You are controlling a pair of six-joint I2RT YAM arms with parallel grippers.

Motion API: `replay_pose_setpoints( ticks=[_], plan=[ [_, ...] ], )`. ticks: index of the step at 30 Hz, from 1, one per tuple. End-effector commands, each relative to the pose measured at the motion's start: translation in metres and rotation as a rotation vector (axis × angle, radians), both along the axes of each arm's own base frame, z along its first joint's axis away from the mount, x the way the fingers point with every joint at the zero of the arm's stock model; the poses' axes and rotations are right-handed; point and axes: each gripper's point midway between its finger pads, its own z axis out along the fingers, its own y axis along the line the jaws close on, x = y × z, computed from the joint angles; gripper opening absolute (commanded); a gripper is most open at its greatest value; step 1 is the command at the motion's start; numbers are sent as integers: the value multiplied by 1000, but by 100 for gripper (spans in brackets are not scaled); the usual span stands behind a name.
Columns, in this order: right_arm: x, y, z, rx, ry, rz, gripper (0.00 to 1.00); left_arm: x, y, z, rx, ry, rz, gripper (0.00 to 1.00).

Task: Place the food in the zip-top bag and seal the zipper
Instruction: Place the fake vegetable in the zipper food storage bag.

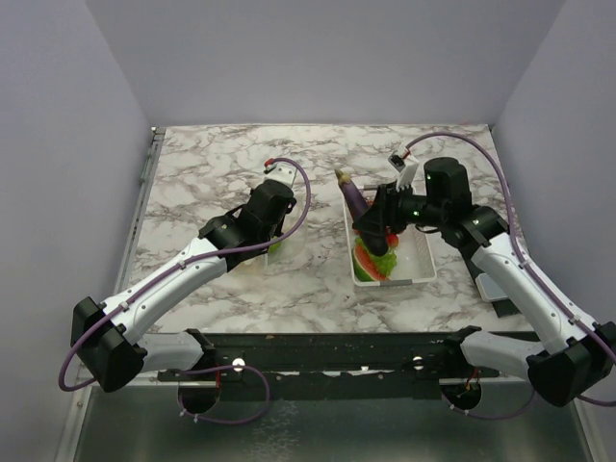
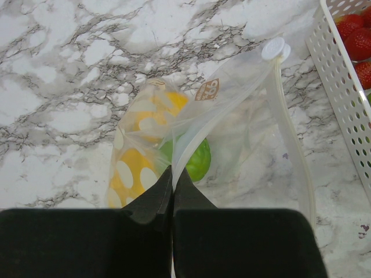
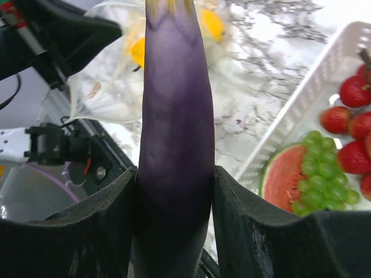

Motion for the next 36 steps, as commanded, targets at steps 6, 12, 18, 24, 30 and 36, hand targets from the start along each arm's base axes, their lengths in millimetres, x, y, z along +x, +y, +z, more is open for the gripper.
replay_pose_setpoints(
  ticks=[6, 12, 18, 24, 30, 36],
  plan=[
    [-20, 47, 21, 167, -15, 142, 30, -2, -4, -1, -18, 1, -20, 0],
    [-13, 80, 29, 229, -34, 129, 30, -3, -4, 0, -19, 0, -22, 0],
    [2, 111, 21, 234, -35, 73, 30, -3, -4, 0, -21, -1, -20, 0],
    [16, 135, 17, 260, -49, 9, 30, -3, -5, 1, -29, -2, -20, 0],
    [29, 149, 14, 296, -57, -60, 30, -4, -7, 1, -36, -1, -28, 0],
    [38, 160, 3, 322, -35, -149, 30, -4, -8, 3, -48, -4, -32, 1]
  ],
)
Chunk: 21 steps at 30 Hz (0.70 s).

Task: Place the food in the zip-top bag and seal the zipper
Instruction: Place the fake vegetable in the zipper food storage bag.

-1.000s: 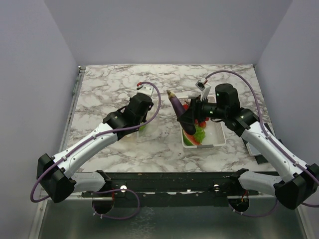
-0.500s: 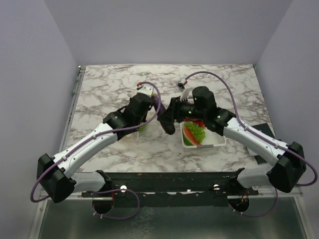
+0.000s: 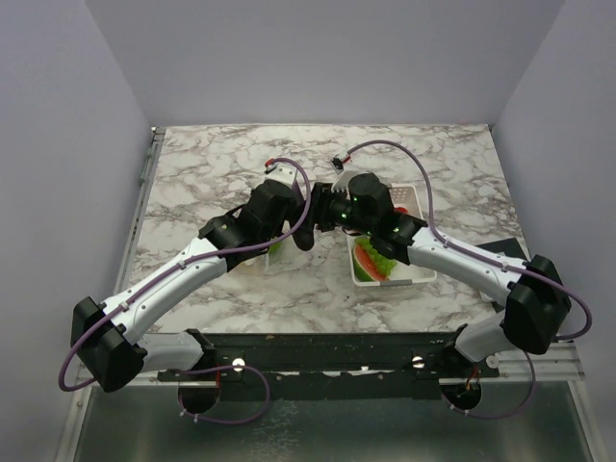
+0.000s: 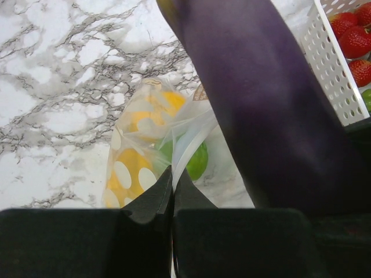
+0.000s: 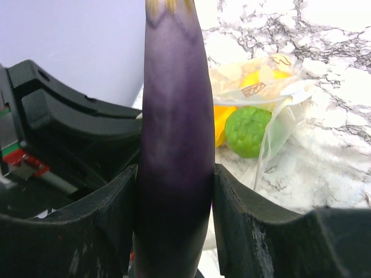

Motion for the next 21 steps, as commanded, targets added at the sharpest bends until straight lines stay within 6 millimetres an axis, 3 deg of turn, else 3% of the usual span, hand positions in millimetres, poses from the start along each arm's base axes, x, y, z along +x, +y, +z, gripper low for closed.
replay_pose_setpoints(
  ticks=[1, 12, 21],
  plan=[
    [18, 12, 15, 78, -23, -117, 30, -3, -6, 4, -43, -9, -21, 2],
    [37, 14, -1, 126, 0, -332, 28, -2, -7, 4, -71, -4, -18, 4],
    [40, 13, -8, 163, -1, -503, 27, 7, 3, 4, -137, 13, 27, 4]
  ],
)
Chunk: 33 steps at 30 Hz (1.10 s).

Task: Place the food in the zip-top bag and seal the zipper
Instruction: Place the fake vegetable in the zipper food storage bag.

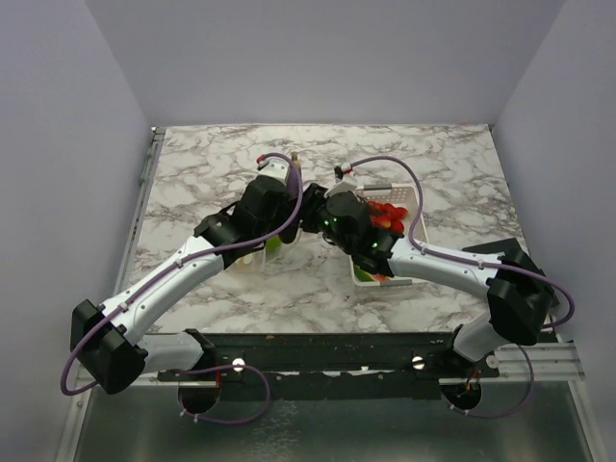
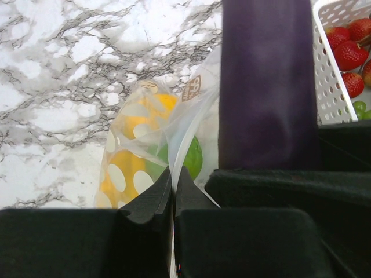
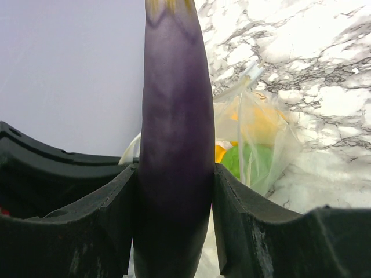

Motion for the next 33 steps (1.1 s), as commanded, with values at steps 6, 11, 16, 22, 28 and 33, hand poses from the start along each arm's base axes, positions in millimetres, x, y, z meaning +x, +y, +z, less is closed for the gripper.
replay_pose_setpoints(
  ticks=[6, 11, 16, 22, 28, 33],
  plan=[
    [11, -8, -2, 58, -13, -230, 27, 6, 6, 5, -92, -7, 36, 5],
    [11, -7, -5, 66, -6, -265, 31, 8, 11, 6, -105, -9, 56, 5],
    [10, -2, -2, 63, -26, -291, 35, 9, 12, 5, -117, -3, 60, 5],
    [7, 3, -3, 50, -38, -303, 43, 10, 13, 5, -122, -2, 62, 5],
    [1, 4, 2, 26, -71, -311, 52, 11, 14, 5, -126, -1, 64, 5],
    [-3, 5, 2, 15, -86, -306, 59, 11, 14, 6, -128, -2, 63, 5]
  ],
)
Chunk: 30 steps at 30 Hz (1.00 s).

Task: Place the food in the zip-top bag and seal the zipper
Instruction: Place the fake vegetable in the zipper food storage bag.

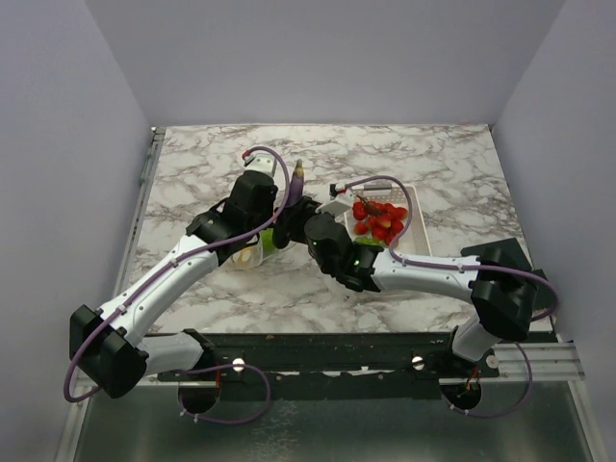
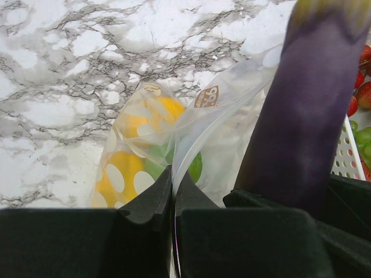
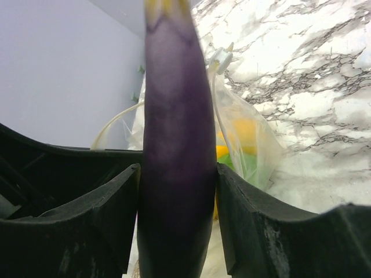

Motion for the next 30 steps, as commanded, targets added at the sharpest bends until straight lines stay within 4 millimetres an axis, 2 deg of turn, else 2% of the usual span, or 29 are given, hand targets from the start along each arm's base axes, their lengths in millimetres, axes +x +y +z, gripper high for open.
replay_pose_setpoints(
  ticks=[1, 5, 10, 18, 30],
  plan=[
    [3, 0, 16, 14, -47, -50, 61, -1, -1, 4, -32, -14, -6, 5],
    [0, 1, 16, 5, -56, -43, 67, -1, -1, 4, -32, -12, -7, 5],
    [-3, 0, 19, 2, -69, -40, 67, -1, -1, 4, -31, -13, -7, 5],
    [-7, -13, 28, -28, -97, -40, 67, 0, -1, 3, -30, -13, -7, 5],
    [-20, -42, 38, -236, -134, 14, 61, -1, -2, 3, -28, -11, -18, 5]
  ],
)
